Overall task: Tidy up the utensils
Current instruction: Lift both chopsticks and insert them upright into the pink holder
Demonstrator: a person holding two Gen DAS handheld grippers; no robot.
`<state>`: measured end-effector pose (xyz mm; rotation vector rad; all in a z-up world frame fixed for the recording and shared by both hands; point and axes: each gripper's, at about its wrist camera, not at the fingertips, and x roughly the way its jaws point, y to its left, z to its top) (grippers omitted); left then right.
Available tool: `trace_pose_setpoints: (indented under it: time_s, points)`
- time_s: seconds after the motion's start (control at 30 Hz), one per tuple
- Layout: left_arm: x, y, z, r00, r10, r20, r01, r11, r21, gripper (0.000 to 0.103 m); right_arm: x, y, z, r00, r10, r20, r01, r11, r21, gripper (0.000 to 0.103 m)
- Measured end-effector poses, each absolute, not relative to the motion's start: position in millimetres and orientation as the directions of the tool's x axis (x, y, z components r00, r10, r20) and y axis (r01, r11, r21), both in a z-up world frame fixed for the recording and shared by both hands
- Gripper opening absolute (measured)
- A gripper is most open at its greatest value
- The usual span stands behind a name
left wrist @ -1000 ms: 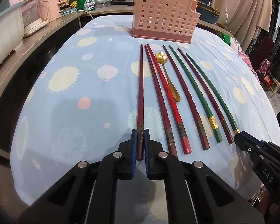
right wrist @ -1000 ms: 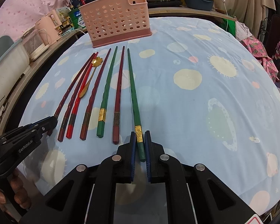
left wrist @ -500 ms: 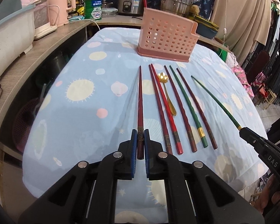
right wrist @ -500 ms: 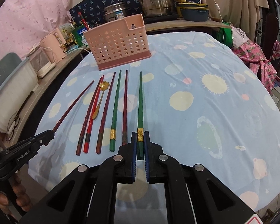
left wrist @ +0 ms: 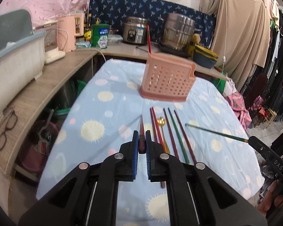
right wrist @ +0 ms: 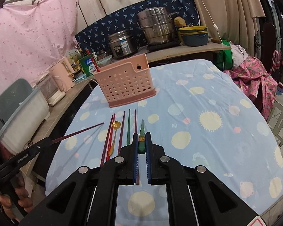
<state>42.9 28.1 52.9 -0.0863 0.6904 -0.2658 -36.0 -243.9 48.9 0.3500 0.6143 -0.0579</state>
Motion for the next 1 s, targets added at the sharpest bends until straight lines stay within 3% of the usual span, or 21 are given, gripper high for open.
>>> trace_pose_setpoints:
  time_s: [1.0]
  points:
    - [132.9, 1.8, 178.3, 0.891, -0.277, -0.358, 0.229, 0.958, -0.172, 0.007, 37.8, -298.9, 146.8, 0.948, -0.023, -0.317, 0.15, 0.912, 0.382, 0.007]
